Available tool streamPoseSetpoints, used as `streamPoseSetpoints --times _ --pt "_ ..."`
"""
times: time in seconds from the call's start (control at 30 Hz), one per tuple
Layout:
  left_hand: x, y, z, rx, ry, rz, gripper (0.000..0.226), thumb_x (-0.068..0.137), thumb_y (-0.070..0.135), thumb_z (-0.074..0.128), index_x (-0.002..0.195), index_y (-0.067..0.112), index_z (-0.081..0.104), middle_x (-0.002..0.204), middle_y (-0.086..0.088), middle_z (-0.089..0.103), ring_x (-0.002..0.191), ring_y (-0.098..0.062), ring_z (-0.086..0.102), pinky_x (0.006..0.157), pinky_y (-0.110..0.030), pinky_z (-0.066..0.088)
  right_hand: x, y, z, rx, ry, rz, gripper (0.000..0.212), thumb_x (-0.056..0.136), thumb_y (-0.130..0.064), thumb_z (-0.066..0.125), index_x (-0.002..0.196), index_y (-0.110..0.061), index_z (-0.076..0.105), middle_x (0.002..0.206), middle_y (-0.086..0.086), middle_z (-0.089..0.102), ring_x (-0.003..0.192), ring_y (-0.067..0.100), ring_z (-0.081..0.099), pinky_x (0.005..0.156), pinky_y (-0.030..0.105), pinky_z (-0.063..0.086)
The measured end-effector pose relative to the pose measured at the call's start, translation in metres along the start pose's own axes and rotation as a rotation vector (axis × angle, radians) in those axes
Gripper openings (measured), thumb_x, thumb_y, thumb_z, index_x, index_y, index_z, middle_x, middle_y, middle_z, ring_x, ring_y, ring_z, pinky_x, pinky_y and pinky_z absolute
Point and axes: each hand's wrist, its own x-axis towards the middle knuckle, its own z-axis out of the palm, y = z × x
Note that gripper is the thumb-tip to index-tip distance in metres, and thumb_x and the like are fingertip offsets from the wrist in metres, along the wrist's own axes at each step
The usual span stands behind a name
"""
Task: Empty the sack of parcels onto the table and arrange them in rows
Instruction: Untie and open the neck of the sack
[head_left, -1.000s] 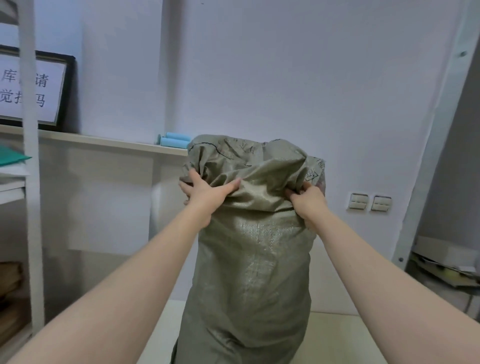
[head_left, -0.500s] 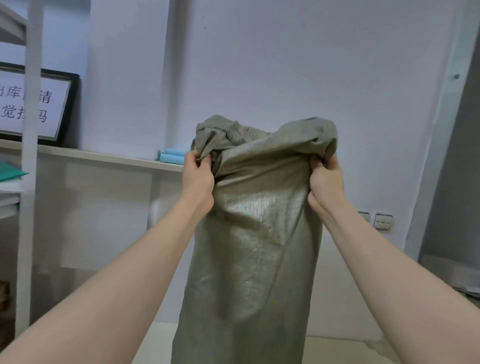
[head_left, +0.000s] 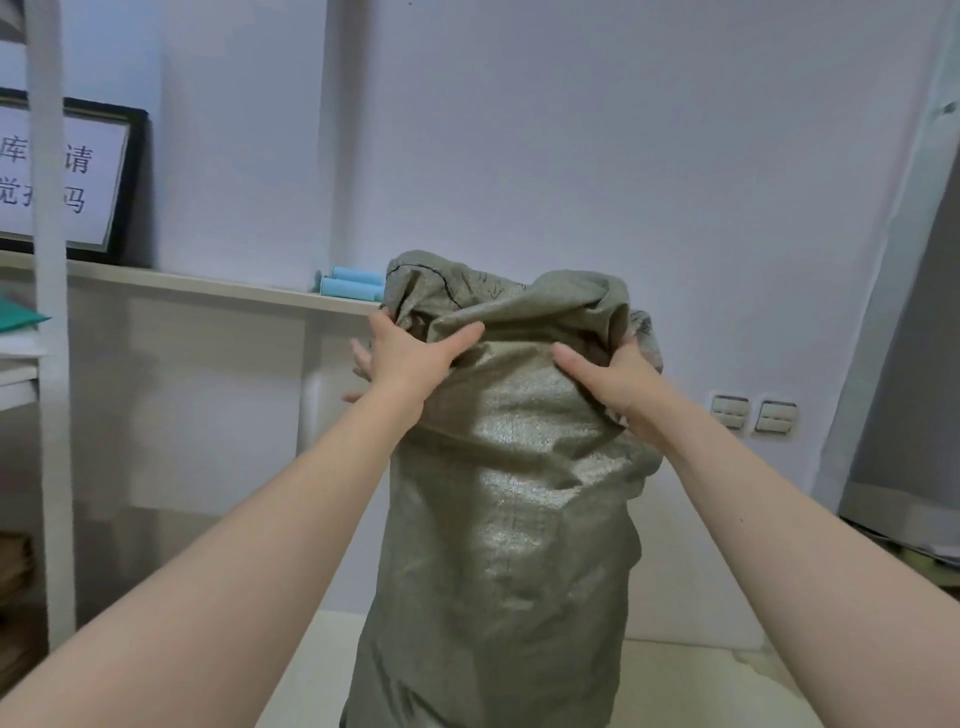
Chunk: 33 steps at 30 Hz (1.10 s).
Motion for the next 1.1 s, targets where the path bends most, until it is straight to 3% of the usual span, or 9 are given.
streamPoseSetpoints --times 0.1,0.2,0.27,0.37,0.43,0.53,0.63,0.9,1.1 --pt "-0.006 0.004 0.001 0.045 0.147 0.046 0.111 0.052 0.047 0.091 0.138 0.025 0.026 0.144 -0.001 0.041 0.137 -0.029 0.037 0.111 -0.066 0.02 0.0 0.002 0.002 -0.102 0.123 0.054 0.128 0.041 -0.073 0.082 0.145 -0.023 0.028 0.133 0.001 0.055 0.125 0.03 0.049 0.103 0.049 0.045" --pt "-0.006 0.003 -0.008 0.124 0.22 0.043 0.103 0.061 0.044 0.088 0.146 0.029 0.032 0.142 0.003 0.046 0.135 -0.027 0.039 0.111 -0.065 0.02 -0.007 0.002 0.001 -0.104 0.098 0.138 0.082 0.057 -0.069 0.079 0.115 -0.014 0.059 0.1 0.008 0.068 0.096 0.029 0.059 0.073 0.038 0.055" --pt "-0.005 0.003 -0.014 0.149 0.221 0.042 0.067 0.069 0.046 0.081 0.129 0.031 0.056 0.127 -0.001 0.053 0.125 -0.029 0.041 0.105 -0.058 0.035 -0.012 0.002 -0.001 -0.037 0.089 0.171 0.059 0.068 -0.063 0.075 0.101 -0.015 0.064 0.085 0.012 0.067 0.08 0.028 0.059 0.051 0.03 0.046" --pt "-0.014 0.003 -0.016 0.034 0.217 -0.023 0.032 0.085 0.039 0.07 0.115 0.03 0.064 0.128 -0.002 0.043 0.12 -0.029 0.037 0.105 -0.047 0.039 -0.018 -0.002 -0.002 0.147 0.082 0.169 0.025 0.093 -0.033 0.064 0.115 -0.021 0.062 0.068 0.008 0.057 0.053 0.019 0.051 0.038 0.019 0.036" --pt "-0.019 0.003 -0.018 -0.089 0.213 -0.034 0.019 0.09 0.035 0.064 0.108 0.031 0.06 0.127 0.002 0.047 0.115 -0.028 0.046 0.103 -0.041 0.042 -0.024 -0.004 0.001 0.299 0.106 0.182 0.024 0.099 -0.018 0.054 0.122 -0.023 0.061 0.063 0.005 0.05 0.041 0.015 0.038 0.034 0.018 0.03" --pt "-0.025 0.011 -0.026 -0.325 0.135 -0.028 0.014 0.096 0.029 0.057 0.11 0.027 0.058 0.103 0.006 0.062 0.1 -0.022 0.058 0.095 -0.038 0.048 -0.031 -0.009 0.004 0.492 0.206 0.051 0.025 0.1 -0.013 0.051 0.115 -0.027 0.066 0.08 0.003 0.065 0.051 0.016 0.055 0.045 0.028 0.051" --pt "-0.026 0.027 -0.031 -0.47 0.081 0.027 0.019 0.1 0.026 0.052 0.119 0.023 0.056 0.098 0.01 0.06 0.094 -0.012 0.057 0.083 -0.028 0.045 -0.038 -0.022 0.003 0.638 0.196 -0.154 0.027 0.1 -0.006 0.048 0.103 -0.025 0.067 0.105 0.005 0.071 0.099 0.024 0.068 0.091 0.042 0.056" --pt "-0.013 0.094 -0.041 -0.755 -0.025 0.282 0.012 0.101 0.02 0.051 0.1 0.031 0.056 0.108 0.005 0.067 0.108 -0.016 0.063 0.098 -0.039 0.052 -0.019 -0.079 -0.025 0.89 0.16 -0.418 0.016 0.1 -0.009 0.052 0.108 -0.016 0.064 0.104 0.008 0.07 0.098 0.021 0.069 0.088 0.041 0.057" --pt "-0.005 0.073 -0.031 -0.342 0.045 0.162 0.008 0.101 0.024 0.048 0.109 0.022 0.05 0.105 0.004 0.059 0.101 -0.019 0.057 0.091 -0.032 0.047 -0.008 -0.059 -0.014 0.183 0.242 -0.132 0.032 0.101 -0.021 0.05 0.131 -0.014 0.056 0.108 0.004 0.062 0.101 0.023 0.058 0.084 0.033 0.048"
